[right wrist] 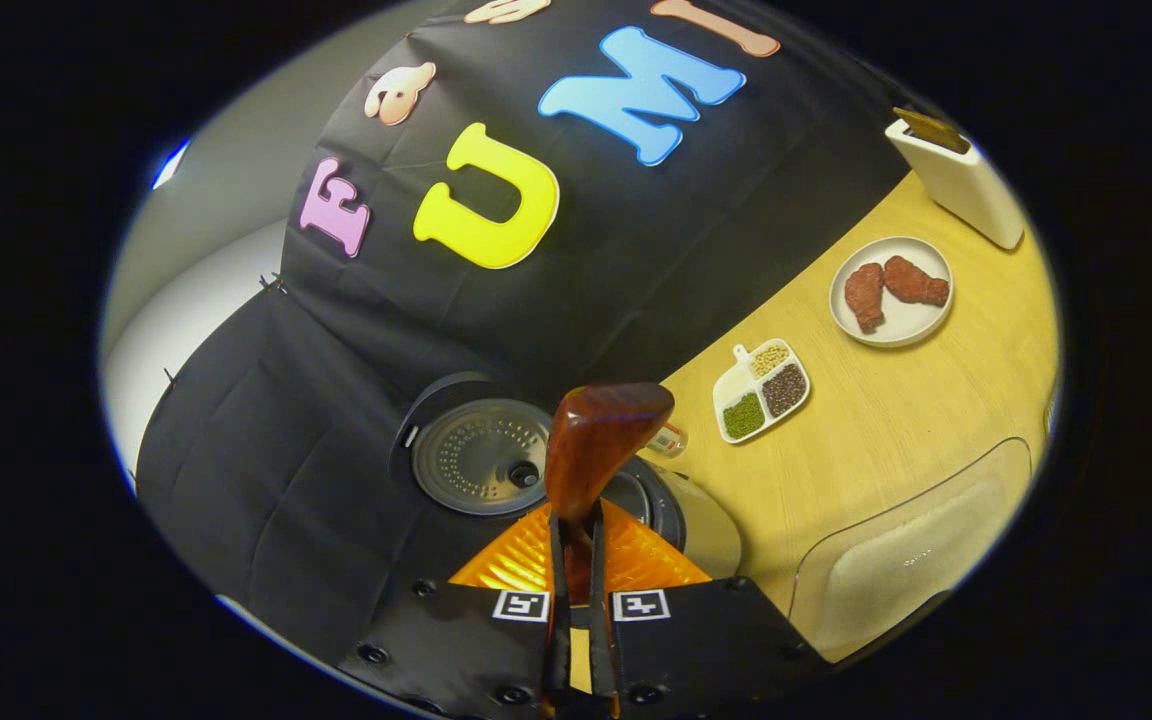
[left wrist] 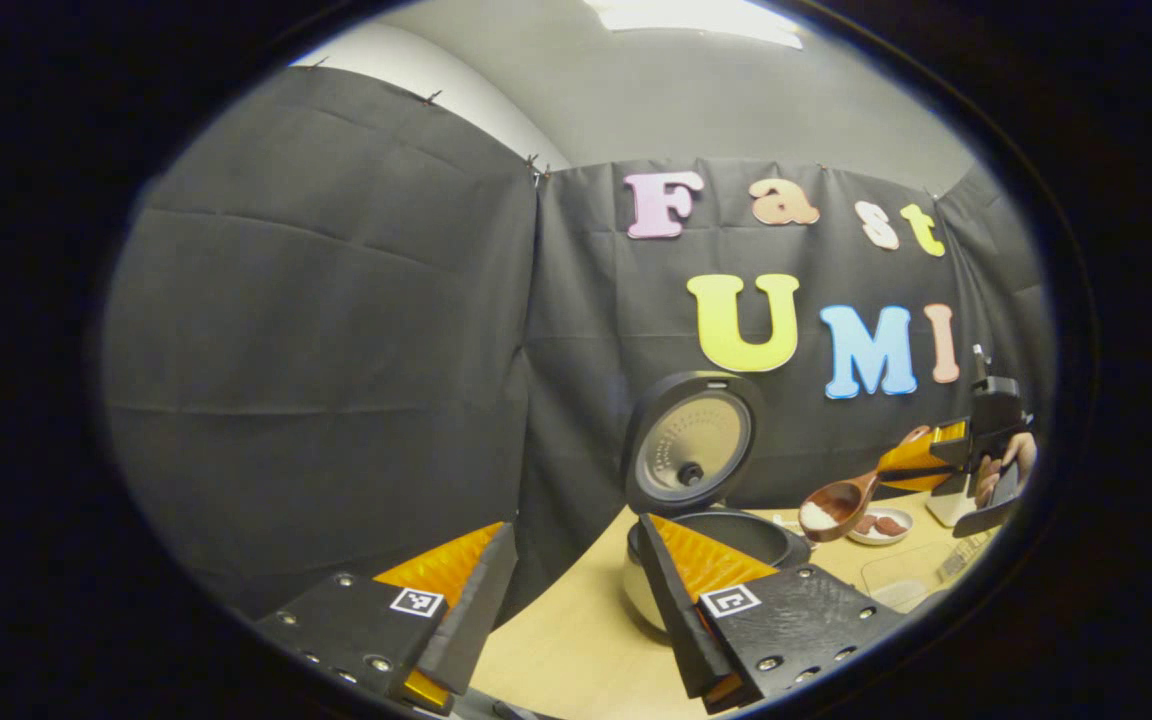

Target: Close the left gripper, press the button to open the rice cooker; take a wooden spoon from the chopstick holder with the right hand, scoop a spoonful of rice and pour it into the rice cooker, then put the wooden spoon back into the chopstick holder.

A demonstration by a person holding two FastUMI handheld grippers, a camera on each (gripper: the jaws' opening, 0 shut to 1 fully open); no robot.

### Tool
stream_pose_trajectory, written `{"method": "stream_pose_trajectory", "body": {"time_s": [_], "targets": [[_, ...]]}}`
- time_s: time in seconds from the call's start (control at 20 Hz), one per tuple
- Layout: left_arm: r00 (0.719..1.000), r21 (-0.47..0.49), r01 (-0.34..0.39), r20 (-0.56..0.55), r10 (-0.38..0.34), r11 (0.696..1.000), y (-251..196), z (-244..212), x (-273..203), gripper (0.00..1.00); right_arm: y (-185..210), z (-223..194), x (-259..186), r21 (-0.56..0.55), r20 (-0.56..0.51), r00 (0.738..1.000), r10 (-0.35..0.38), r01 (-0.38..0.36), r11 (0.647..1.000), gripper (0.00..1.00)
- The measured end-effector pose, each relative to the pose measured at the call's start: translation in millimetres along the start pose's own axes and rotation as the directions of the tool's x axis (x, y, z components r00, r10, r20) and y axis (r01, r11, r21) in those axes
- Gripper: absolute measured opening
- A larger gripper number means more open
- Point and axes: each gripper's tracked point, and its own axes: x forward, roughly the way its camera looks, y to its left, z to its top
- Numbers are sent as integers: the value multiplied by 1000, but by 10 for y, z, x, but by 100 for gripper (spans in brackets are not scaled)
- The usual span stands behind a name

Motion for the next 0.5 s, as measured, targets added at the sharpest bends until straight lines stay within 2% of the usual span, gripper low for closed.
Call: {"method": "stream_pose_trajectory", "body": {"time_s": [0.05,0.3,0.35,0.5], "targets": [[1000,-1,-9,-4,9,1000,49,-18,-8,78,53,-16,85,-10,-7,1000,7,-7,1000,9],[998,-11,-53,-20,53,999,162,-87,-4,75,233,-217,414,-81,-44,999,25,-29,996,8],[998,-13,-60,-22,60,998,177,-88,2,78,217,-272,450,-99,-51,998,25,-30,995,9],[996,-10,-82,-29,82,997,232,-130,-6,75,238,-390,614,-168,-71,997,12,-24,986,9]]}}
